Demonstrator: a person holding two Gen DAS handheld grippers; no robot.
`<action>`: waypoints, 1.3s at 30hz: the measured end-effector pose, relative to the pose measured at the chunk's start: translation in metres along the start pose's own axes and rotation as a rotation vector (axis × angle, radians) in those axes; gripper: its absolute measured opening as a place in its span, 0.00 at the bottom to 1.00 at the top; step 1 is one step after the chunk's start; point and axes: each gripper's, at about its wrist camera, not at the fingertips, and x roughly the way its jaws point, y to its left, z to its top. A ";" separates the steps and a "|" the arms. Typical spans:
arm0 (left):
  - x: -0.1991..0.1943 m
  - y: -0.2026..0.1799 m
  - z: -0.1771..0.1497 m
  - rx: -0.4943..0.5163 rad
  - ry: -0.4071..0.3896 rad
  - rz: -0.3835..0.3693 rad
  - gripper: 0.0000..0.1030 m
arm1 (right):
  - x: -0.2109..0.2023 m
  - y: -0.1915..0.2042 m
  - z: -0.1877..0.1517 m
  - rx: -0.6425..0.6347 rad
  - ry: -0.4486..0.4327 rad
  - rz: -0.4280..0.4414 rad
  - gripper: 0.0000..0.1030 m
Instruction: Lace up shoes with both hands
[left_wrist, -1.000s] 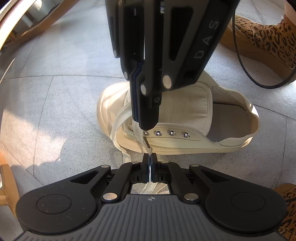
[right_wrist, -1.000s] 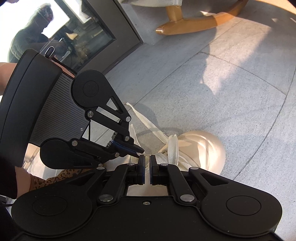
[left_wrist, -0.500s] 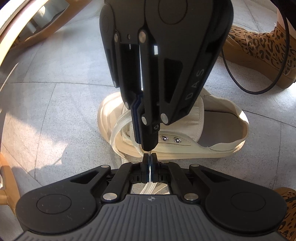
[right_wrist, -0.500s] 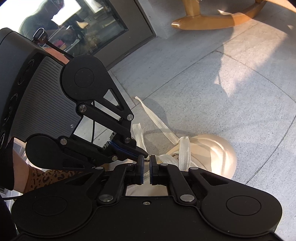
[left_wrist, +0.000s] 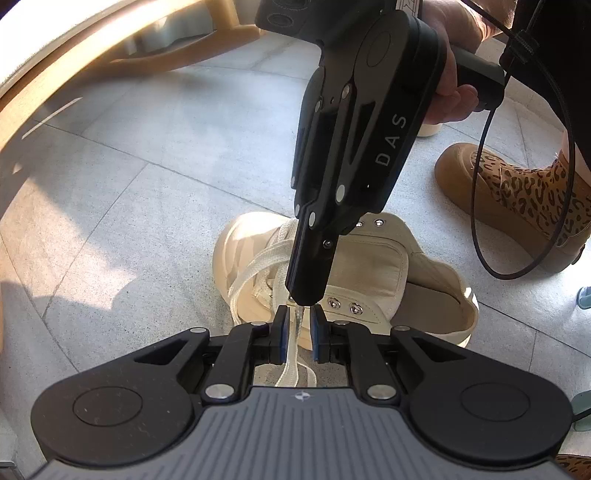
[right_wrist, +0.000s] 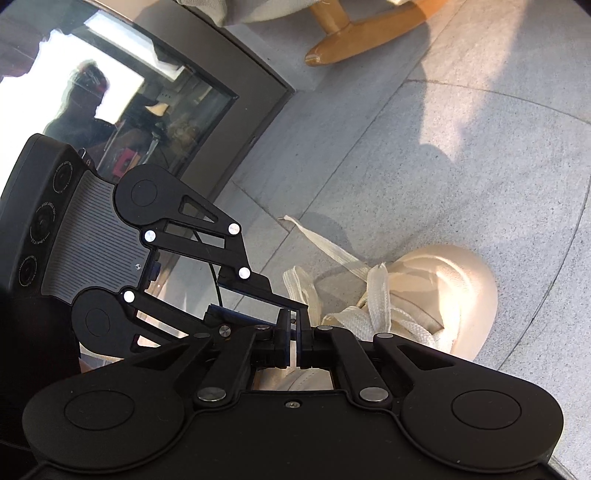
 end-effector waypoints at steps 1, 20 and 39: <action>-0.001 0.001 0.000 -0.009 -0.011 -0.002 0.10 | 0.000 -0.002 0.001 0.020 -0.004 0.020 0.02; -0.008 -0.001 -0.004 -0.029 -0.054 -0.012 0.01 | -0.007 -0.019 -0.007 0.169 -0.039 0.105 0.02; 0.004 -0.010 -0.004 0.035 0.058 0.042 0.00 | -0.001 -0.006 -0.008 0.077 0.015 -0.017 0.06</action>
